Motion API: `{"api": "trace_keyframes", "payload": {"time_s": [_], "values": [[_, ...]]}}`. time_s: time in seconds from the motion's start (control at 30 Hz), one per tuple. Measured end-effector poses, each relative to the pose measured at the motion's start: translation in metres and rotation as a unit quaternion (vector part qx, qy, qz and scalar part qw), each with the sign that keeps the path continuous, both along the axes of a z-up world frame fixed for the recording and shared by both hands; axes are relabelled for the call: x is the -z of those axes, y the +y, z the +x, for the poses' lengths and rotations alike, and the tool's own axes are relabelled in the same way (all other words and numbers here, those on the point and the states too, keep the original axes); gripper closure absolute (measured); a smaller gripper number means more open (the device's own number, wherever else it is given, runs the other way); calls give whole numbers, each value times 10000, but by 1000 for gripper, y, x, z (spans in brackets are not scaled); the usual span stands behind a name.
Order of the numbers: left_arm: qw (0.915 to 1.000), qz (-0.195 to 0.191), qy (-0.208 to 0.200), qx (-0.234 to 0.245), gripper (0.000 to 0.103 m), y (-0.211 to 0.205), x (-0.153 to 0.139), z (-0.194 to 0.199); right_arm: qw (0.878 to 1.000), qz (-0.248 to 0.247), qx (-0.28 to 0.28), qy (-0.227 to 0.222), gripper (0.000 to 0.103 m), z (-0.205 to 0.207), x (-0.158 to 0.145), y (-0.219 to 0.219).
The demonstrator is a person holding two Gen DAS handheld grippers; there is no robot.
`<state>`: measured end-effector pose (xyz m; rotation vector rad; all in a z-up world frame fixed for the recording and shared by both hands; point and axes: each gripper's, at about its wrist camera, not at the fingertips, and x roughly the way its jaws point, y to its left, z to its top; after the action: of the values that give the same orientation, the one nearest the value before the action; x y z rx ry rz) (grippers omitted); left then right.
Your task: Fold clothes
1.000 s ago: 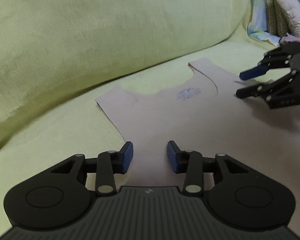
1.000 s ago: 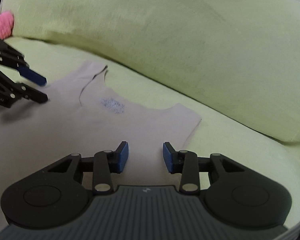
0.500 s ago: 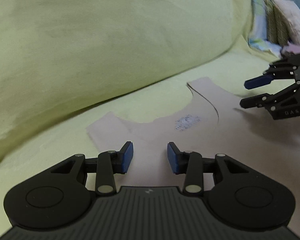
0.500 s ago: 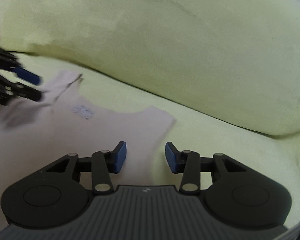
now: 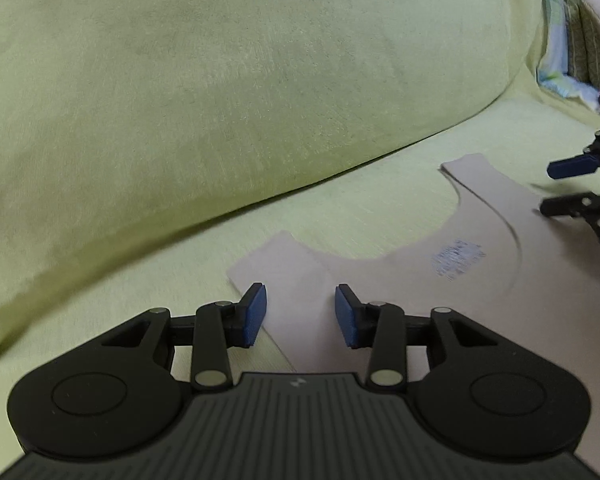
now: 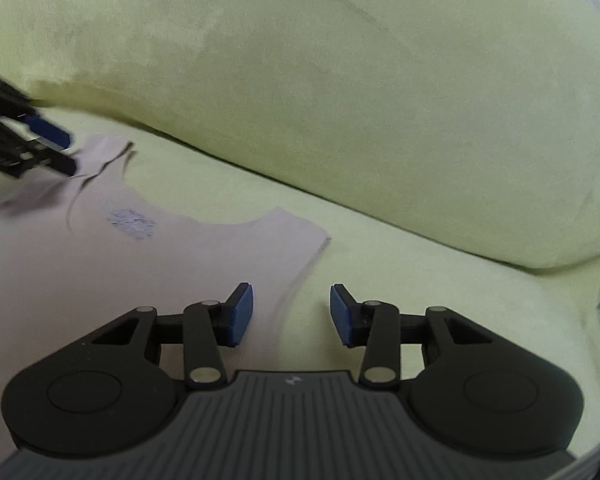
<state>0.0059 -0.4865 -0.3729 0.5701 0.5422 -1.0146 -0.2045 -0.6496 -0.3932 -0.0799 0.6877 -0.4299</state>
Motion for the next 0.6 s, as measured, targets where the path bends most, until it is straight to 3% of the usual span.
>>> {"api": "trace_keyframes", "payload": {"time_s": [0.33, 0.5, 0.6], "values": [[9996, 11, -20, -268, 56, -33, 4, 43, 9998, 146, -17, -104, 66, -8, -2, -3], [9986, -251, -67, -469, 57, -16, -14, 35, 9998, 151, -16, -134, 65, -11, -3, -3], [9982, -277, 123, -509, 57, 1, -20, 27, 9998, 159, -28, -130, 65, -10, -3, -3]]}}
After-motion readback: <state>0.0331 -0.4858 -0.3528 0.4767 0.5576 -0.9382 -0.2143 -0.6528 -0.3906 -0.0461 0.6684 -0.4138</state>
